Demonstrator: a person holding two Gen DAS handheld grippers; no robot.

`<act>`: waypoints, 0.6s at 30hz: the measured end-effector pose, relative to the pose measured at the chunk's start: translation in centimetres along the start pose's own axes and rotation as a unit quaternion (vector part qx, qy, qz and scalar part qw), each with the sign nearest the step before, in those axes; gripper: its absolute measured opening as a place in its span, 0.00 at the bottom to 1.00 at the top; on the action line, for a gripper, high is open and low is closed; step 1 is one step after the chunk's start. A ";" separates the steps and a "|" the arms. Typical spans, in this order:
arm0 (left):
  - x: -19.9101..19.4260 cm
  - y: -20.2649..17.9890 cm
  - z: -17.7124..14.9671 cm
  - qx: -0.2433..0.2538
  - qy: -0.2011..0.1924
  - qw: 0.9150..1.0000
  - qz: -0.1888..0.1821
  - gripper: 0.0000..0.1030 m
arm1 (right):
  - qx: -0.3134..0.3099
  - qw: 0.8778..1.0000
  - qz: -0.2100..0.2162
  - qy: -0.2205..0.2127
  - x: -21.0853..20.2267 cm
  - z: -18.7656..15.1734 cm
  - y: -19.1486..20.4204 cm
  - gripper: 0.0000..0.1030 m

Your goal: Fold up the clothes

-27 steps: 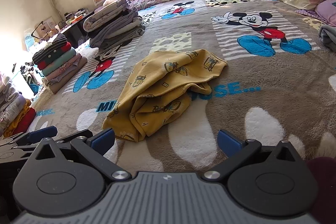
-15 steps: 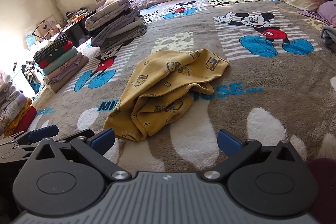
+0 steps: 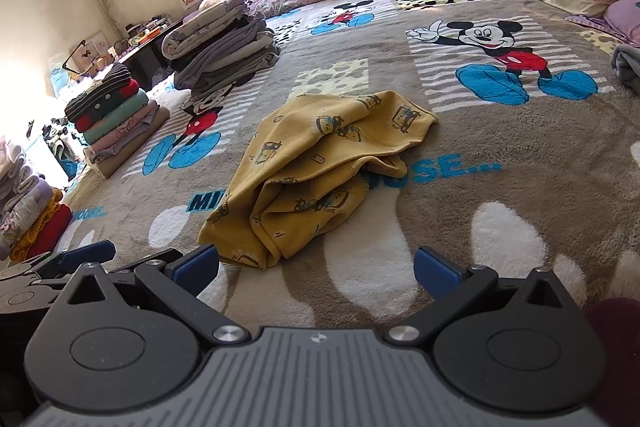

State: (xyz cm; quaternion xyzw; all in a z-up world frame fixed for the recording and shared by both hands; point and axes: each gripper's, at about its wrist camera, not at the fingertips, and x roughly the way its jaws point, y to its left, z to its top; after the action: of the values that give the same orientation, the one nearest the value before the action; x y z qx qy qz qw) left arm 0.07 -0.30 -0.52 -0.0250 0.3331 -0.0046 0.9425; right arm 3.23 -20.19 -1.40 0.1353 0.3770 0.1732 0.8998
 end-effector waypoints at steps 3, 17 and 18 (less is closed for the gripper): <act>0.0 0.0 0.0 0.000 0.000 1.000 0.000 1.00 | 0.001 1.000 0.001 0.001 0.0 0.0 0.0 1.00; 0.1 0.1 0.0 0.000 -0.001 1.000 0.002 1.00 | 0.002 1.000 0.002 -0.002 -0.1 0.0 -0.1 1.00; 0.1 0.1 0.0 0.000 -0.001 1.000 0.002 1.00 | 0.002 1.000 0.002 -0.002 -0.1 0.0 -0.1 1.00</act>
State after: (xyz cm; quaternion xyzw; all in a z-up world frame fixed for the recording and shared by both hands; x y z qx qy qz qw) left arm 0.19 -0.23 -0.61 -0.0246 0.3321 -0.0021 0.9429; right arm 3.20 -20.28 -1.36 0.1384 0.3751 0.1742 0.8999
